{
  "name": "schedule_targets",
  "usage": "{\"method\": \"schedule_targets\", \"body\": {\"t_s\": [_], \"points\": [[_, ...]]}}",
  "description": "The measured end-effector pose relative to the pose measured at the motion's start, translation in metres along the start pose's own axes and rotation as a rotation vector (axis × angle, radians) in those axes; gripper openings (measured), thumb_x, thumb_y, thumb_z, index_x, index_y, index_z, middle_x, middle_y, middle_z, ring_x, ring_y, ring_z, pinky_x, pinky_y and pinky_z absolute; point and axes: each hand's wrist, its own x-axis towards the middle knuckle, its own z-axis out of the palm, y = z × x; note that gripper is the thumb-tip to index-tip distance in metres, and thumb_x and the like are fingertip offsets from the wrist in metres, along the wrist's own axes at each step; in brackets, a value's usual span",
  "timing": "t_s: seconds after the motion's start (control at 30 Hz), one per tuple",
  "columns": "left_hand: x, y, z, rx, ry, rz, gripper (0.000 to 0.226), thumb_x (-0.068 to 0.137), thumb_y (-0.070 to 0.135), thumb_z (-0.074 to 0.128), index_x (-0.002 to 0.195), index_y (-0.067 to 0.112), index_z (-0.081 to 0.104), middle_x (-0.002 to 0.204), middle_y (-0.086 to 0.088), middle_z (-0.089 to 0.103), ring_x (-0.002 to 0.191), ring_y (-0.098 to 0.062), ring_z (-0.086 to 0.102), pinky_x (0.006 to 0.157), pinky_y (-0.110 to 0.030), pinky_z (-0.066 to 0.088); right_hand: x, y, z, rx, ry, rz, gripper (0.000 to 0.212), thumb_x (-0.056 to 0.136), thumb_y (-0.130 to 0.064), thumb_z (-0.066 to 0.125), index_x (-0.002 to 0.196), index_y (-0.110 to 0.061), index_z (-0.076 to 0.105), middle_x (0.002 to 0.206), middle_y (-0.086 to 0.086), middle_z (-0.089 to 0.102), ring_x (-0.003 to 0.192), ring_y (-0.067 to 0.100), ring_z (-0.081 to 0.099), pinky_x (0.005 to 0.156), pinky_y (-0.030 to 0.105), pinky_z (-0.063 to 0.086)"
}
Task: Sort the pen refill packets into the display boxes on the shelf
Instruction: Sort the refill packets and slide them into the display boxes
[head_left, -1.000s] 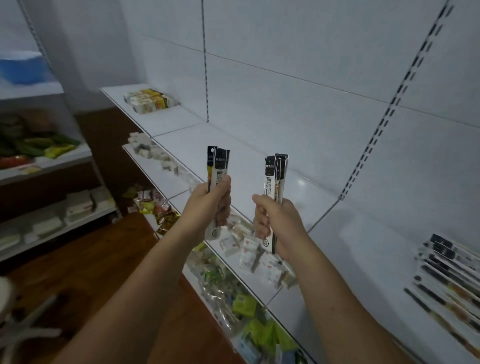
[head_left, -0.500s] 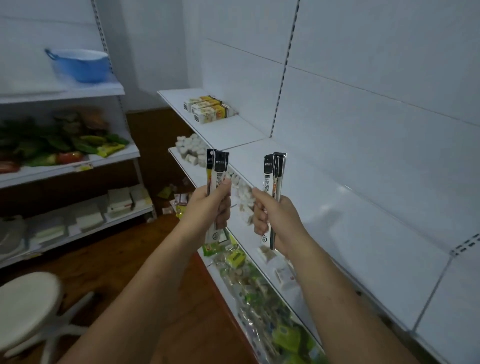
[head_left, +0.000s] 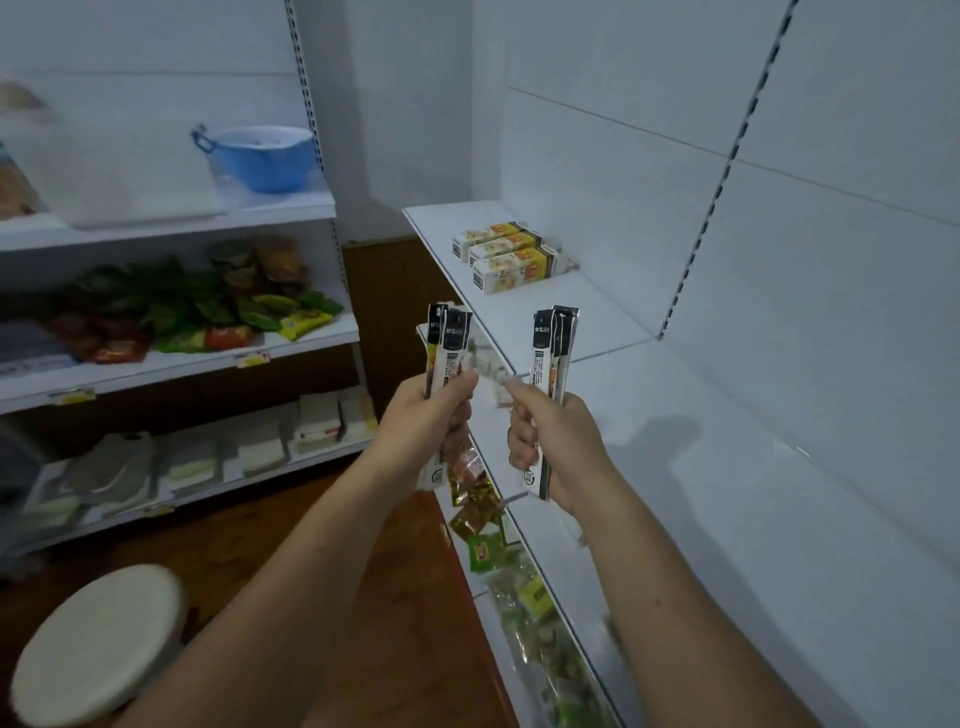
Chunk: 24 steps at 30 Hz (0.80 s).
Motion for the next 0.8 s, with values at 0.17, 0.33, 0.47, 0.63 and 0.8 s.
{"method": "schedule_targets", "body": {"t_s": [0.17, 0.33, 0.47, 0.63, 0.8], "points": [[0.055, 0.01, -0.013, 0.014, 0.055, -0.003, 0.032, 0.107, 0.03, 0.058, 0.077, 0.019, 0.051, 0.062, -0.002, 0.04, 0.05, -0.019, 0.037, 0.05, -0.031, 0.031, 0.063, -0.014, 0.008, 0.017, -0.035, 0.028, 0.039, 0.099, -0.032, 0.067, 0.069, -0.018, 0.047, 0.054, 0.004, 0.036, 0.044, 0.019, 0.033, 0.047, 0.029, 0.031], [0.11, 0.016, -0.037, 0.034, 0.057, 0.014, 0.033, 0.107, 0.032, 0.057, 0.077, 0.02, 0.052, 0.064, -0.003, 0.037, 0.052, -0.02, 0.036, 0.05, -0.031, 0.031, 0.122, -0.023, 0.024, 0.021, -0.048, 0.038, 0.037, 0.098, -0.032, 0.067, 0.071, -0.018, 0.046, 0.054, 0.003, 0.035, 0.044, 0.019, 0.032, 0.048, 0.029, 0.03], [0.15, 0.015, -0.065, 0.014, 0.015, 0.023, 0.034, 0.108, 0.033, 0.056, 0.077, 0.021, 0.05, 0.066, -0.005, 0.033, 0.053, -0.02, 0.033, 0.051, -0.033, 0.028, 0.162, -0.025, 0.041, 0.023, -0.043, 0.031, 0.039, 0.099, -0.03, 0.066, 0.068, -0.019, 0.046, 0.053, 0.003, 0.034, 0.043, 0.019, 0.032, 0.047, 0.028, 0.03], [0.206, 0.011, -0.119, 0.021, -0.022, 0.037, 0.033, 0.107, 0.033, 0.057, 0.079, 0.021, 0.047, 0.067, -0.005, 0.032, 0.054, -0.021, 0.032, 0.051, -0.033, 0.029, 0.221, -0.027, 0.079, 0.01, 0.026, 0.018, 0.037, 0.1, -0.028, 0.065, 0.071, -0.015, 0.047, 0.053, 0.002, 0.033, 0.043, 0.019, 0.031, 0.046, 0.027, 0.032], [0.259, 0.019, -0.18, 0.051, -0.081, 0.032, 0.035, 0.107, 0.034, 0.056, 0.077, 0.018, 0.046, 0.066, -0.005, 0.034, 0.055, -0.021, 0.033, 0.05, -0.034, 0.031, 0.276, -0.03, 0.128, 0.032, 0.098, 0.04, 0.036, 0.1, -0.028, 0.066, 0.076, -0.015, 0.043, 0.054, 0.004, 0.032, 0.042, 0.019, 0.03, 0.044, 0.027, 0.03]]}}
